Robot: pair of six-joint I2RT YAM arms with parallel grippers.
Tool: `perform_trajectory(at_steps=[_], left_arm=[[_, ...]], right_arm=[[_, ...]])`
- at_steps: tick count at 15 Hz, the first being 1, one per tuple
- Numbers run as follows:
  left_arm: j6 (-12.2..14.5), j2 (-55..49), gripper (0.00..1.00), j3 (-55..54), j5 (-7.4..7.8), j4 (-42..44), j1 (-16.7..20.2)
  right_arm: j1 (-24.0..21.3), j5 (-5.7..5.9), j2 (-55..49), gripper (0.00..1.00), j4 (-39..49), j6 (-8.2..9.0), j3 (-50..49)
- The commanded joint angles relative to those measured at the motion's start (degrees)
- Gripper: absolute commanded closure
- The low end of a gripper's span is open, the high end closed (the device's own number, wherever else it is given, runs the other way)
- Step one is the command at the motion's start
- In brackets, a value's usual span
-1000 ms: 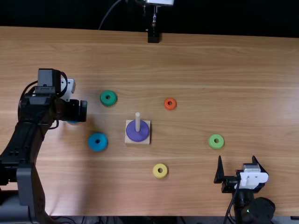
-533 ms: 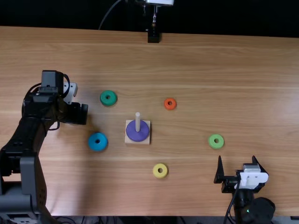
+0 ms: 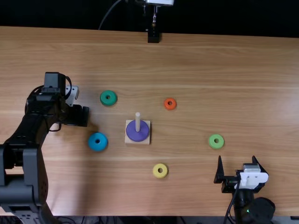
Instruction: Build the Hanoi tower: stack the rings onto the peg from bottom to top in this color order: purple, dark blue, light blue, dark green, light green, yellow, orange.
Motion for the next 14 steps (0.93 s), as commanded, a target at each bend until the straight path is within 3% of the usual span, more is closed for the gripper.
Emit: perform_trajectory(at_steps=[1, 13, 14], left_arm=[[1.2, 1.4, 0.00, 1.6, 0.50, 0.2, -0.1], [1.0, 2.8, 0.00, 1.7, 0.61, 4.0, -0.2], [1.1, 2.8, 0.08, 1.6, 0.61, 4.0, -0.2]], right_arm=[[-0.7, 0.51, -0.7, 0.00, -3.1, 0.39, -4.0], [-0.7, 0.51, -0.7, 0.00, -3.1, 0.39, -4.0], [-0.7, 0.51, -0.7, 0.00, -3.1, 0.39, -4.0]])
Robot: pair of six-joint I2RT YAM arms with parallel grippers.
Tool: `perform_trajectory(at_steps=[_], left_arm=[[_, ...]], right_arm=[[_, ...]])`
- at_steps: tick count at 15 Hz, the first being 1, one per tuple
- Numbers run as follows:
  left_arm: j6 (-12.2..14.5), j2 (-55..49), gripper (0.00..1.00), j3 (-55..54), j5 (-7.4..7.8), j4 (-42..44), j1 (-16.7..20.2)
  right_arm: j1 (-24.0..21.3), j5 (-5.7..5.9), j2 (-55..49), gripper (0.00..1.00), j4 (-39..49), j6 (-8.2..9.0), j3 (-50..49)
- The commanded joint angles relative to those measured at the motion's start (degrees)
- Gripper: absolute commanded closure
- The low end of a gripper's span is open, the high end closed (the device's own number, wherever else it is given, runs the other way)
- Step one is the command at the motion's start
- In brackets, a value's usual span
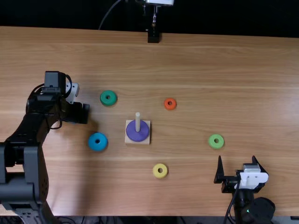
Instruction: Build the Hanoi tower: stack the rings onto the peg from bottom to top in this color order: purple, dark blue, light blue, dark green, light green, yellow, orange.
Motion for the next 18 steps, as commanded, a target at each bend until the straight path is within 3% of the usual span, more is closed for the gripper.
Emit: perform_trajectory(at_steps=[1, 3, 9, 14, 16, 18], left_arm=[[0.9, 1.6, 0.40, 1.5, 0.78, -0.1, -0.1], [0.9, 1.6, 1.00, 1.5, 0.57, -0.1, -0.1], [0.7, -3.8, 1.00, 7.5, 0.26, -2.8, -0.2], [0.6, -8.0, 1.00, 18.1, 0.89, -29.5, -0.9], [0.3, -8.8, 1.00, 23.1, 0.89, -38.4, -4.0], [0.0, -10.0, 1.00, 27.2, 0.68, -41.5, -8.2]], right_arm=[[-0.6, 0.51, -0.7, 0.00, -3.2, 0.39, -4.0], [-0.6, 0.51, -0.7, 0.00, -3.2, 0.39, -4.0], [-0.6, 0.51, -0.7, 0.00, -3.2, 0.39, -4.0], [-0.6, 0.51, -0.7, 0.00, -3.2, 0.39, -4.0], [-0.6, 0.51, -0.7, 0.00, -3.2, 0.39, -4.0], [-0.6, 0.51, -0.7, 0.00, -3.2, 0.39, -4.0]])
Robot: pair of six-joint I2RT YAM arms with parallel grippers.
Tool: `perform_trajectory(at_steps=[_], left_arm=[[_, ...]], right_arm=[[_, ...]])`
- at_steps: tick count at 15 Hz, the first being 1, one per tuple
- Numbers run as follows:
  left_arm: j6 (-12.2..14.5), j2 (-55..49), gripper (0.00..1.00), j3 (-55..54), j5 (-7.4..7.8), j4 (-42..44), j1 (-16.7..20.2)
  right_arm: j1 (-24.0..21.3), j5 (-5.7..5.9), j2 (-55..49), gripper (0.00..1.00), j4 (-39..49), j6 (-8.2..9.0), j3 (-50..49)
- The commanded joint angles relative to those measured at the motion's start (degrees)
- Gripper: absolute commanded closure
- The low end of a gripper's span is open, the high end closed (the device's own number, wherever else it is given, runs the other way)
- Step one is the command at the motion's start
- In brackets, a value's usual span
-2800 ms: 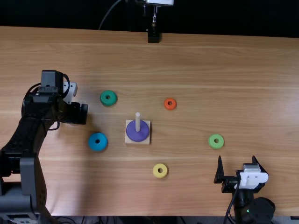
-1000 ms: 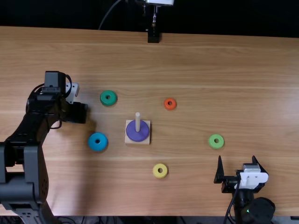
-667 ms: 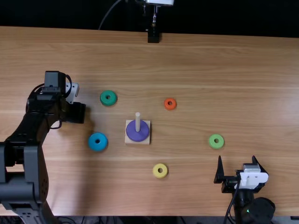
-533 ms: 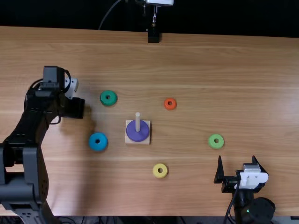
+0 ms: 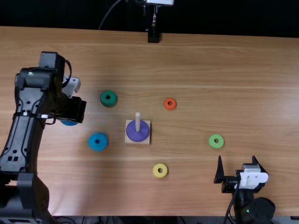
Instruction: Build the Hanoi tower: stack the rings onto the peg from bottom to top in this color order: purple, dark blue, light blue, dark green, light green, yellow, orange.
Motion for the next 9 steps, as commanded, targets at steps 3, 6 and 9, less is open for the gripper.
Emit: perform_trajectory(at_steps=[3, 6, 9], left_arm=[[-2.3, -5.6, 1.00, 3.5, 0.67, -0.3, -6.1], [-8.9, -5.6, 1.00, 5.3, 0.67, -0.3, -11.3], [-11.1, -5.0, 1.00, 9.2, 0.35, -0.3, -15.2]], right_arm=[[-0.6, 0.51, -0.7, 0.00, -3.1, 0.39, -4.0], [-0.6, 0.51, -0.7, 0.00, -3.1, 0.39, -4.0], [-0.6, 0.51, -0.7, 0.00, -3.1, 0.39, -4.0]])
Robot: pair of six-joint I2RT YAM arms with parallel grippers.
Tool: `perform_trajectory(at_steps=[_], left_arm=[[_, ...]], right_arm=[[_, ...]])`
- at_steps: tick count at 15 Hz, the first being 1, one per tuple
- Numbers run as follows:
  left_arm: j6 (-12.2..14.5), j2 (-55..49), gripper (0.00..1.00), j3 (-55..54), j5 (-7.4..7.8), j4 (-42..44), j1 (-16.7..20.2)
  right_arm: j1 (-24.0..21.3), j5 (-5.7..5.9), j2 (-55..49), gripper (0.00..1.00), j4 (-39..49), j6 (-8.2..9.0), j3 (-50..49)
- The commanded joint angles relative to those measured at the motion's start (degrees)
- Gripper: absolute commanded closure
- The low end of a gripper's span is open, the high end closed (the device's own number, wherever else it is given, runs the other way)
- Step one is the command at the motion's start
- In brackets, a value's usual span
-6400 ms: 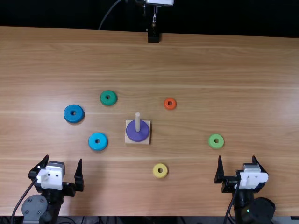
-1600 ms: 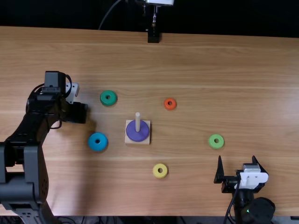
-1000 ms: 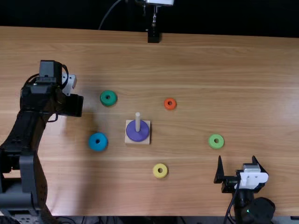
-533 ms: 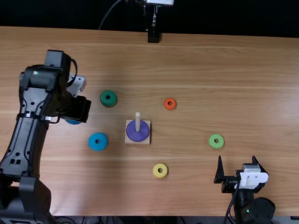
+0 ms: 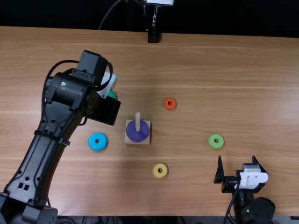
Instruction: Build the Hanoi tower: stack the rings onto the peg from bottom to top in this color order: purple, dark blue, light blue, dark green, light green, yellow, orange.
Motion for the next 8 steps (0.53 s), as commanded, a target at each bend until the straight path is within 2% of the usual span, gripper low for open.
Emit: perform_trajectory(at_steps=[1, 4, 8], left_arm=[[-3.1, -0.1, 1.00, 3.4, 0.18, 0.0, -1.5], [-4.7, 2.1, 1.00, 5.5, 0.18, 0.0, -4.1], [-5.2, 4.2, 1.00, 6.2, 0.39, 0.9, -7.1]], right_arm=[[-0.6, 0.51, -0.7, 0.00, -3.1, 0.41, -4.0], [-0.6, 0.51, -0.7, 0.00, -3.1, 0.41, -4.0], [-0.6, 0.51, -0.7, 0.00, -3.1, 0.41, -4.0]])
